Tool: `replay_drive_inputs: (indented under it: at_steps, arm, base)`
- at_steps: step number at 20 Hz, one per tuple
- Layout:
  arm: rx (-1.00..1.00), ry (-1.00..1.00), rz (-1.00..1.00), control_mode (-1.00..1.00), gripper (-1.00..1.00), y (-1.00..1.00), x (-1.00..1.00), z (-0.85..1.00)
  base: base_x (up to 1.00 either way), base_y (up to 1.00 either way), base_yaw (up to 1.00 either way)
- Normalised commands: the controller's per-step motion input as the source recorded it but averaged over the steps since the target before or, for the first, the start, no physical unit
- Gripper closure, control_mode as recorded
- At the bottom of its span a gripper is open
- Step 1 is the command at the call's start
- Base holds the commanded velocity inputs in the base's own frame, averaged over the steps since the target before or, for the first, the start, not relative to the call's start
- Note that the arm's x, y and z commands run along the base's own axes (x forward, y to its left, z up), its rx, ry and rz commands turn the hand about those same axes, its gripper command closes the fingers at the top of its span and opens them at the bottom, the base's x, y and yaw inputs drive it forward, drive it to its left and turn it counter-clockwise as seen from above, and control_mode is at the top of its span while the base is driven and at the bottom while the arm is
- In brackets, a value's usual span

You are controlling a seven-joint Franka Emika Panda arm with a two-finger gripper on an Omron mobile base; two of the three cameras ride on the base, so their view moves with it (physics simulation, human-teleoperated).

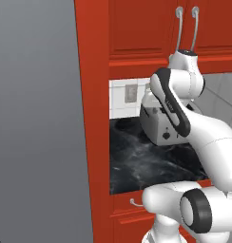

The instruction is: Navigate to the stove.

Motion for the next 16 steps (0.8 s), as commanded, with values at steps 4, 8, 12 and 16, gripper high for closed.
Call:
replay_drive_inputs:
  at_steps: [4,8,12,16]
  arm:
    - [0.0,0.0,0.0,1.0,-1.0,0.0,0.0,0.0]
    - [0.0,0.0,0.0,1.0,-1.0,0.0,0.0,0.0]
    - [0.0,0.0,0.0,1.0,-1.0,0.0,0.0,0.0]
    - [0.0,0.0,0.0,1.0,-1.0,0.0,0.0,0.0]
  base:
    - [-0.17,0.0,0.0]
    - [-0.75,0.02,0.21]
    - [-0.6,0.01,0.48]
    - [-0.27,0.27,0.52]
